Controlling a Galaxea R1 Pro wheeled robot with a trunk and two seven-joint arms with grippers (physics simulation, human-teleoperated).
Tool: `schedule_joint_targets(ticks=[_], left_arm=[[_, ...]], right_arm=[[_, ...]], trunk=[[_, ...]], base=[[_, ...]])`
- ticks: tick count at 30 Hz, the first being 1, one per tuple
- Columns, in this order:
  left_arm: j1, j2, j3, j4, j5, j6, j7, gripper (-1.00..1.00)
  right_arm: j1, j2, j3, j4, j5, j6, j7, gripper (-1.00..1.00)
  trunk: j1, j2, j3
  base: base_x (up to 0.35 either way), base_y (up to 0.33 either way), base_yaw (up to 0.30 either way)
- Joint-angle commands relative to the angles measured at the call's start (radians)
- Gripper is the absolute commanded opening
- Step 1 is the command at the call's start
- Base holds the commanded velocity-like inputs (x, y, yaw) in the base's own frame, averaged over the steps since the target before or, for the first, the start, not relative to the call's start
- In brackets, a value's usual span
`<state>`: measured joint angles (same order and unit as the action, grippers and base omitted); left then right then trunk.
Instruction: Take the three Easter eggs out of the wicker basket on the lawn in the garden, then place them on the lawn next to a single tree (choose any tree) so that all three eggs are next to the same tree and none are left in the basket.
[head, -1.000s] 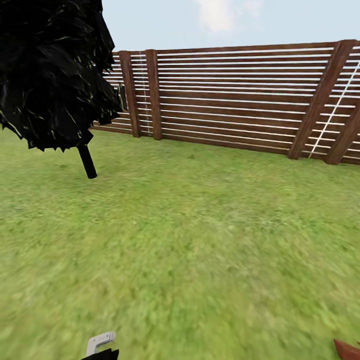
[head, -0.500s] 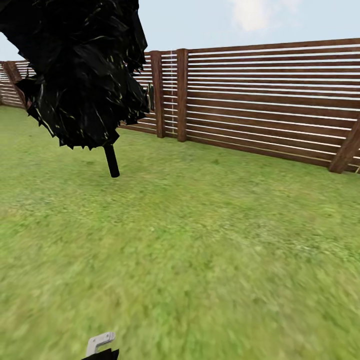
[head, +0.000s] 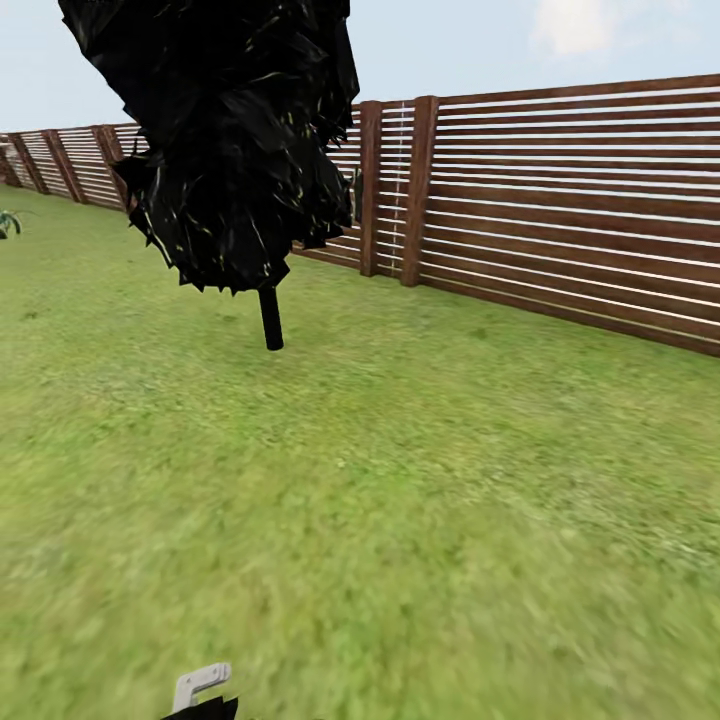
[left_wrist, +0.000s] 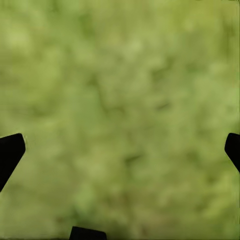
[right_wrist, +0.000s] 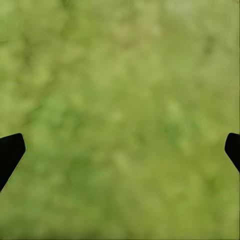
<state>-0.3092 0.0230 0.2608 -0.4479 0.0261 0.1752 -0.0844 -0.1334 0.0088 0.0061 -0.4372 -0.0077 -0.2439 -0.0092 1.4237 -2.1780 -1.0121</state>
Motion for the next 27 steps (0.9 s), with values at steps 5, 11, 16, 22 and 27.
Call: schedule_joint_targets(ticks=[5,11,16,22,27], left_arm=[[0.0,0.0,0.0,0.0,0.0,0.0,0.0,1.0],[0.0,0.0,0.0,0.0,0.0,0.0,0.0,1.0],[0.0,0.0,0.0,0.0,0.0,0.0,0.0,1.0],[0.0,0.0,0.0,0.0,0.0,0.0,0.0,1.0],[0.0,0.0,0.0,0.0,0.001,0.001,0.0,1.0]], right_arm=[[0.0,-0.001,0.0,0.0,0.0,0.0,0.0,1.0],[0.0,-0.001,0.0,0.0,0.0,0.0,0.0,1.0],[0.0,-0.001,0.0,0.0,0.0,0.0,0.0,1.0],[0.0,-0.001,0.0,0.0,0.0,0.0,0.0,1.0],[0.0,-0.001,0.0,0.0,0.0,0.0,0.0,1.0]], trunk=[[0.0,0.0,0.0],[0.0,0.0,0.0],[0.0,0.0,0.0],[0.0,0.0,0.0],[0.0,0.0,0.0]], base=[[0.0,0.0,0.296],[0.0,0.0,0.296],[0.0,0.0,0.296],[0.001,0.0,0.296],[0.246,0.0,0.296]])
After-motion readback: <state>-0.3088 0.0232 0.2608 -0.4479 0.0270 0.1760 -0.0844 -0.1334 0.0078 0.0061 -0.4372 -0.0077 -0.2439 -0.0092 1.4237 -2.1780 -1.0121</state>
